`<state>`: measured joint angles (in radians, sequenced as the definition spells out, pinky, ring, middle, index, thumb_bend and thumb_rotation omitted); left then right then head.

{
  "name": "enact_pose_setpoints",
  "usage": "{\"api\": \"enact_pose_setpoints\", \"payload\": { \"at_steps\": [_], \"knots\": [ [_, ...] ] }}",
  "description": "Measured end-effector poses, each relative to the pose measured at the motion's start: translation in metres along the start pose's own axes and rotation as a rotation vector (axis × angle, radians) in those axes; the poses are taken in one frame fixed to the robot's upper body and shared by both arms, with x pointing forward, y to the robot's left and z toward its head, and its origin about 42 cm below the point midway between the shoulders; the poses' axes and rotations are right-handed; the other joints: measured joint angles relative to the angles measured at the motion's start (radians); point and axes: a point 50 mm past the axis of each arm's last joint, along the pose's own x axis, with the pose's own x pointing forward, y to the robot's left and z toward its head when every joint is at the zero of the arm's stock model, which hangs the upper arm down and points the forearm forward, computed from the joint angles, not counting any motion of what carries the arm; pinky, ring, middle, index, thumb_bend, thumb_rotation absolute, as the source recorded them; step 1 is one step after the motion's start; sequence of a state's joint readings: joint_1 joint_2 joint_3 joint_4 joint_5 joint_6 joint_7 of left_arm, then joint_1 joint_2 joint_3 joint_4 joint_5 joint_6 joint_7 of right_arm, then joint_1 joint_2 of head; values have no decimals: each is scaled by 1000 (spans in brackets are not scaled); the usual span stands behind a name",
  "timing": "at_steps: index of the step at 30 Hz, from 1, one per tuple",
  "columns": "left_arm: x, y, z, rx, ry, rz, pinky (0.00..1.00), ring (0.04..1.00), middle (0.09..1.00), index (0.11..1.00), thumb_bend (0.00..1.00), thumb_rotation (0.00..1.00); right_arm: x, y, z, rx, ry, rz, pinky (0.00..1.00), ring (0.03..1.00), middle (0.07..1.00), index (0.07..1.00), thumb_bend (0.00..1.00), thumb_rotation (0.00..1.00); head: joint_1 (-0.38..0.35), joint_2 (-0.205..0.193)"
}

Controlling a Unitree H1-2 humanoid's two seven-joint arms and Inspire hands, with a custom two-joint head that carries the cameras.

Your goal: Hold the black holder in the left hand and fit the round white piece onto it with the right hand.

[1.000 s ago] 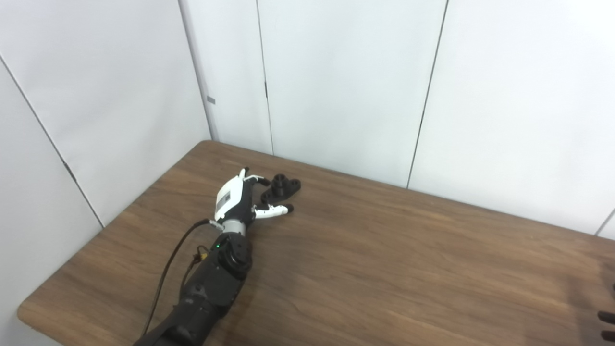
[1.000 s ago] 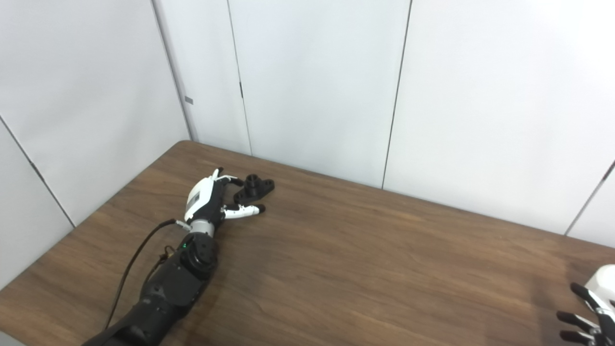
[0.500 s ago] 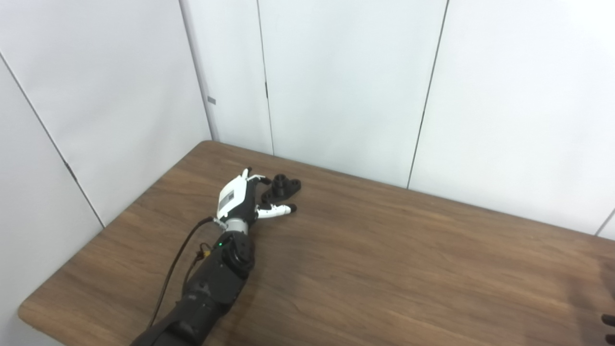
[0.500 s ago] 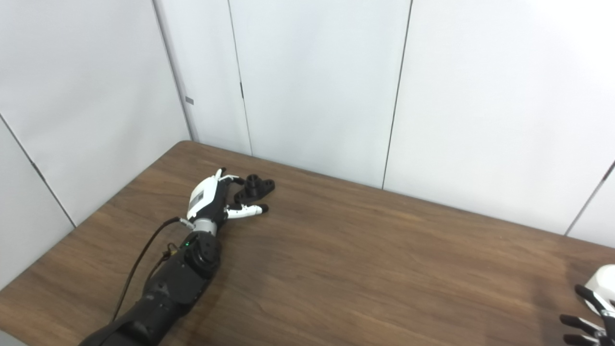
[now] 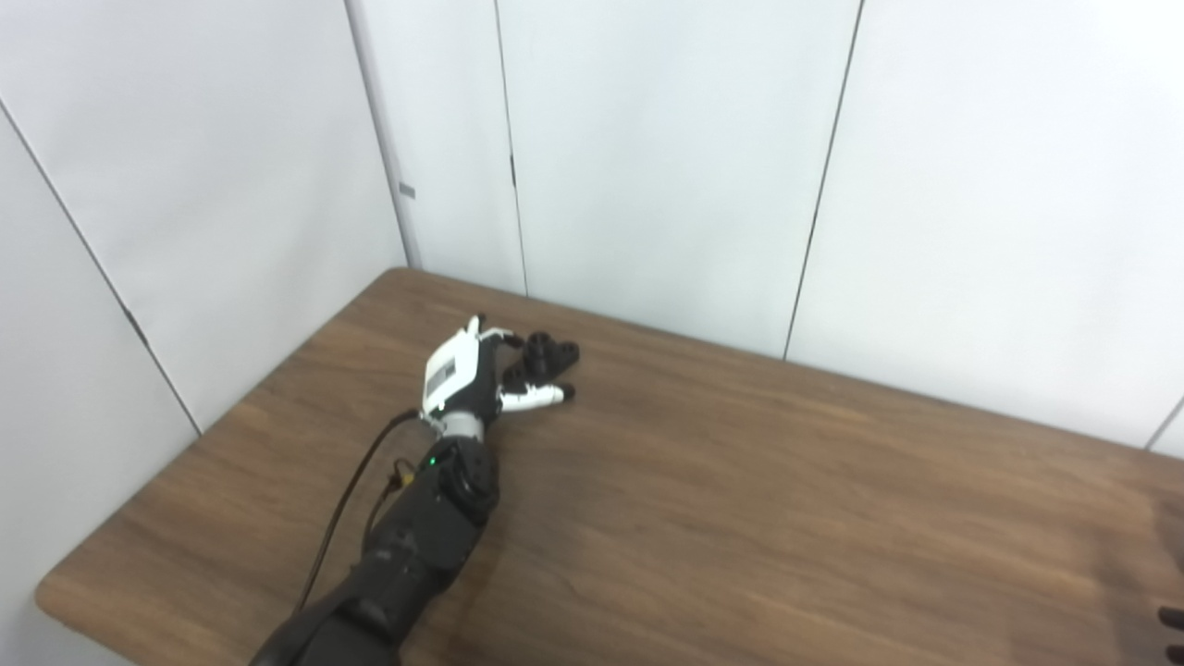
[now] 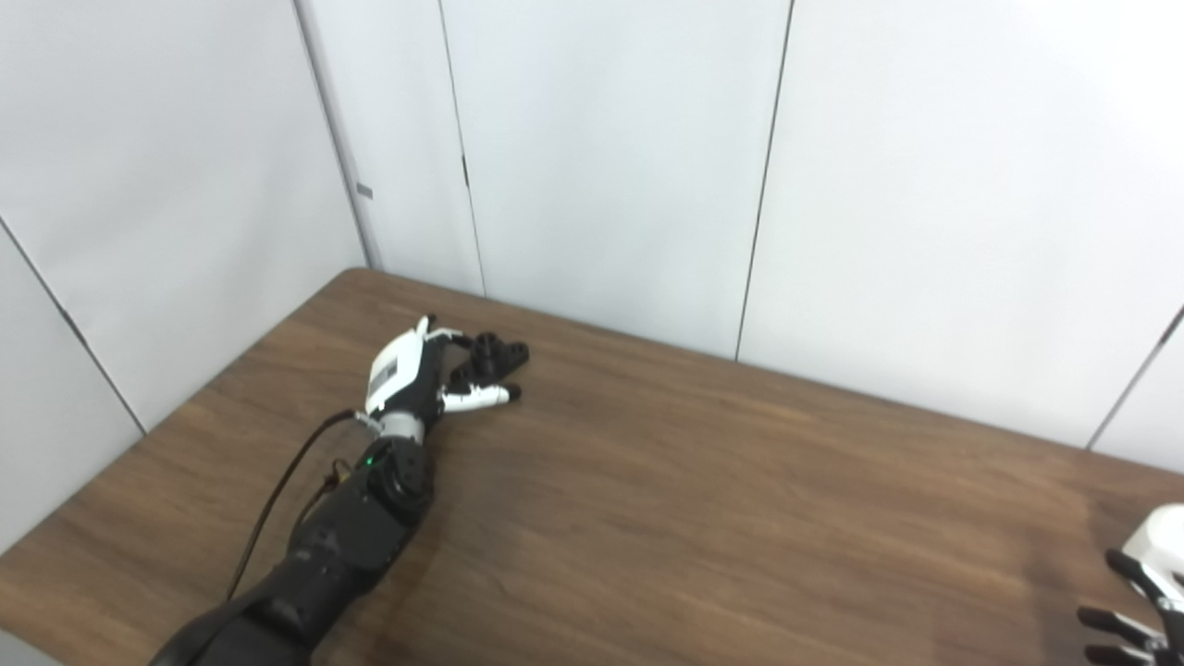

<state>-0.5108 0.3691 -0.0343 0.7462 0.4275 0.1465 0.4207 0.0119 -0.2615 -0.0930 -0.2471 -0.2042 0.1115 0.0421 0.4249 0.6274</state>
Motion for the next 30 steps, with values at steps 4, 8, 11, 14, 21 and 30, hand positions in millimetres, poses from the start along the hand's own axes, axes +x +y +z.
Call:
{"api": "enact_pose_setpoints", "payload": {
  "at_steps": [4,8,11,14,21,30],
  "knots": [
    [1,-1,1,0,3,10,946,1000,993,685,916,227,0,0,2,0,-5,-1,631,737,918,858,657,103,3,3],
    [0,-4,1,-35,1,36,988,1000,929,500,562,67,0,-1,4,-1,-13,-3,623,729,917,859,651,106,6,3],
    [3,-7,4,-59,12,45,999,1000,911,484,527,54,0,-2,5,-2,-14,-2,628,732,920,862,644,103,8,3],
    [3,-9,4,-62,10,51,1000,1000,909,483,524,55,0,-2,5,-2,-14,-1,634,738,924,864,634,88,6,9],
    [2,-10,6,-71,-10,42,1000,990,891,484,524,61,-1,-2,5,-3,-12,3,638,740,927,866,620,86,6,9],
    [-3,-14,8,-84,-70,-8,968,991,899,483,524,55,-1,-1,5,-5,-12,5,634,742,930,860,617,111,-34,9]
  ]
}}
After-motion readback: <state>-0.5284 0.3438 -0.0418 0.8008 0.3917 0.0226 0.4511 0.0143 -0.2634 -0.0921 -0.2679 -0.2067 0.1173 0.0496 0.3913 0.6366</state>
